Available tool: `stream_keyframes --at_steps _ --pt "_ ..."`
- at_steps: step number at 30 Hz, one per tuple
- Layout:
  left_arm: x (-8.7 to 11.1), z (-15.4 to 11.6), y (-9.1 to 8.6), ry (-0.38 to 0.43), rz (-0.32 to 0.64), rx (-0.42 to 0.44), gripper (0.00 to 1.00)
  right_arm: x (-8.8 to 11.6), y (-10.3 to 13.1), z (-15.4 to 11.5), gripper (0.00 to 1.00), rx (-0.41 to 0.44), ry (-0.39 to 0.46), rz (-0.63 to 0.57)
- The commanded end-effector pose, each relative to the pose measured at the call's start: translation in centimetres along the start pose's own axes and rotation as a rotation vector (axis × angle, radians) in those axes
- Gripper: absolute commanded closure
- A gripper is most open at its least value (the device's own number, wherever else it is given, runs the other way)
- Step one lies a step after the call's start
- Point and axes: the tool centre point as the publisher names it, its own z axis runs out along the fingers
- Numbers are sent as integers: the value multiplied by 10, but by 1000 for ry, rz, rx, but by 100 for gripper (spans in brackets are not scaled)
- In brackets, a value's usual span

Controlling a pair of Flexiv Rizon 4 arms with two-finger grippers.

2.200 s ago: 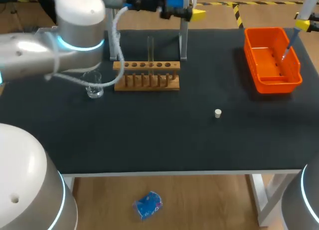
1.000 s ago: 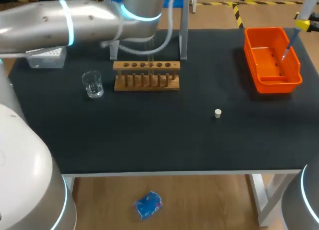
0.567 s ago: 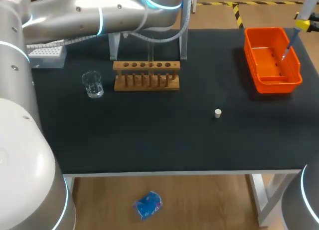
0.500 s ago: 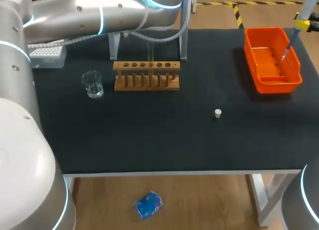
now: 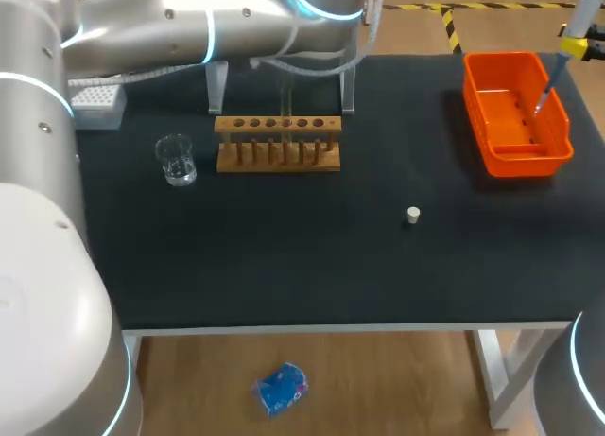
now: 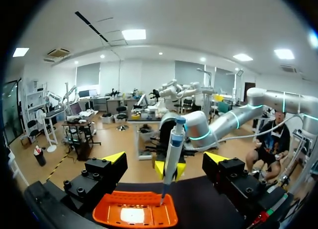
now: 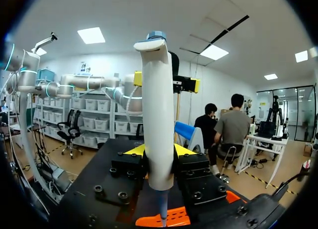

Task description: Invert the test tube, pick up the pipette, mount the tip to pipette, aspirate from beaker and dispense into the tube, eject the tip, return the pipette, and cap with the stopper.

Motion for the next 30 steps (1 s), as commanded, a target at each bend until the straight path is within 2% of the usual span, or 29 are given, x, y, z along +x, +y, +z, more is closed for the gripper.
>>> stream_keyframes --at_steps 1,8,11,13,14,30 --pt "-11 19 -11 12 2 -43 0 -1 0 -1 100 0 4 0" --pt "-10 16 -22 4 25 -139 0 -1 0 -1 100 0 4 0" --pt "-8 14 -25 8 39 -132 0 -1 0 -1 100 0 4 0" --pt "-7 13 -26 8 41 -133 71 -1 0 -1 100 0 4 0" --pt "-7 12 -26 10 44 -133 100 -1 0 -1 100 0 4 0" --pt "-18 20 -32 30 7 -149 100 -1 0 -1 100 0 4 0"
